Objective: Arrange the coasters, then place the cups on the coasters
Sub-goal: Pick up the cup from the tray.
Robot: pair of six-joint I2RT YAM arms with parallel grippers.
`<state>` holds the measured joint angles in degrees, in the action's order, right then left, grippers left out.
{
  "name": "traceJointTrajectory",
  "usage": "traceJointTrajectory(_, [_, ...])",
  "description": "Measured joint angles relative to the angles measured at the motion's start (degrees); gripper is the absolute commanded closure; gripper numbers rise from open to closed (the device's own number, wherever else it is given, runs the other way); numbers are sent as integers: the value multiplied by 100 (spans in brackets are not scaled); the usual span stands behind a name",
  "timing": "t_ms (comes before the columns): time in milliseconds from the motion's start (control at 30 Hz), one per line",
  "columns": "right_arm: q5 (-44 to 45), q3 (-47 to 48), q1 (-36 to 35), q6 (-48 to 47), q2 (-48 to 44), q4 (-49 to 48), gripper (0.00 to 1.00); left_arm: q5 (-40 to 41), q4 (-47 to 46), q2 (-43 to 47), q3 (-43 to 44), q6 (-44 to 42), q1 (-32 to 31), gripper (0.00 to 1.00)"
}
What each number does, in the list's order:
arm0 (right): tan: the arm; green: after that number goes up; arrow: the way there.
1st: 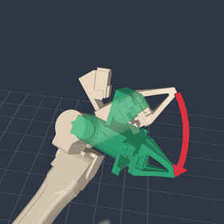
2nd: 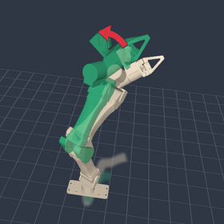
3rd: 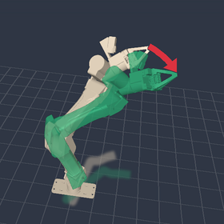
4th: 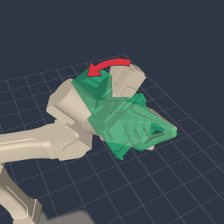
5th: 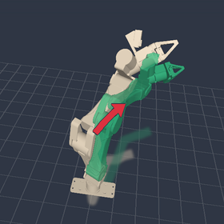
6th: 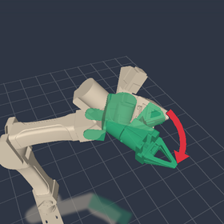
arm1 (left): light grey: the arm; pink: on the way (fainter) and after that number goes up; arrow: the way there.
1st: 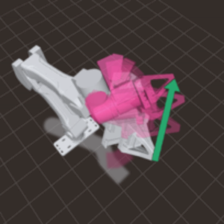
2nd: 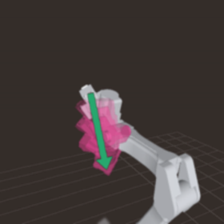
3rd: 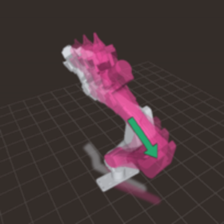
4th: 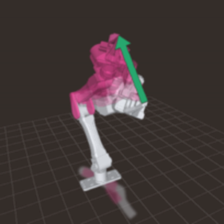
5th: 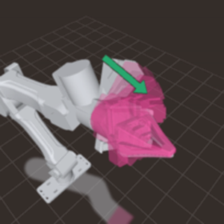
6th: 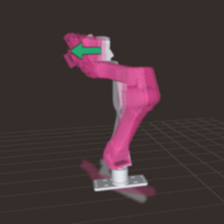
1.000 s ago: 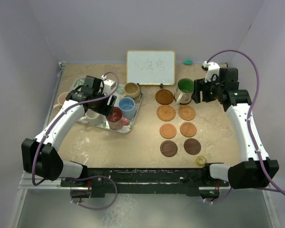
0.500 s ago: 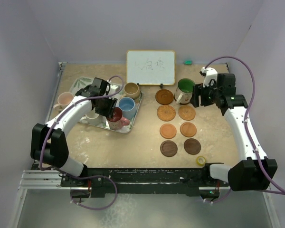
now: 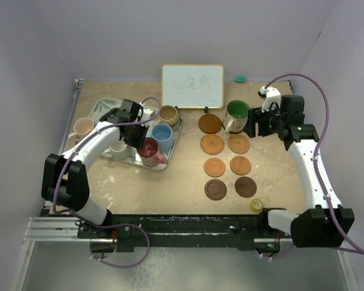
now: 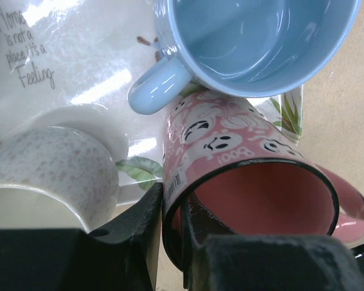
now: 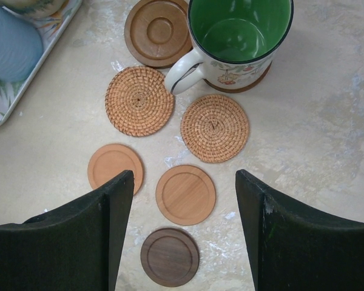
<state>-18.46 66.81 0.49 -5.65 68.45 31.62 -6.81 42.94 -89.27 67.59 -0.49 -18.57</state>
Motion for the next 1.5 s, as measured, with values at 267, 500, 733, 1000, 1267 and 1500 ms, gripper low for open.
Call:
traceJointTrajectory(267, [-197, -33, 2, -7, -9, -31, 30, 74, -24, -9, 44, -483, -33, 97])
traceJointTrajectory(500, [-236, -74, 24, -15, -179, -63, 30, 221, 391, 50, 363, -1126, -39, 97])
traceJointTrajectory(733, [-374, -74, 28, -22, -297, -79, 30, -103, 946, 210, 820, -2006, -39, 97])
traceJointTrajectory(1000, [-422, -131, 31, -42, -323, -96, 30, -415, 1526, 157, 1458, -3497, -39, 97])
traceJointTrajectory(1267, [-455, -160, 68, -63, -332, -107, 31, -791, 2221, -592, 2153, -4924, -39, 97])
traceJointTrajectory(1500, [-485, -168, 81, -103, -332, -111, 31, -957, 2743, -1381, 2688, -5836, -39, 97])
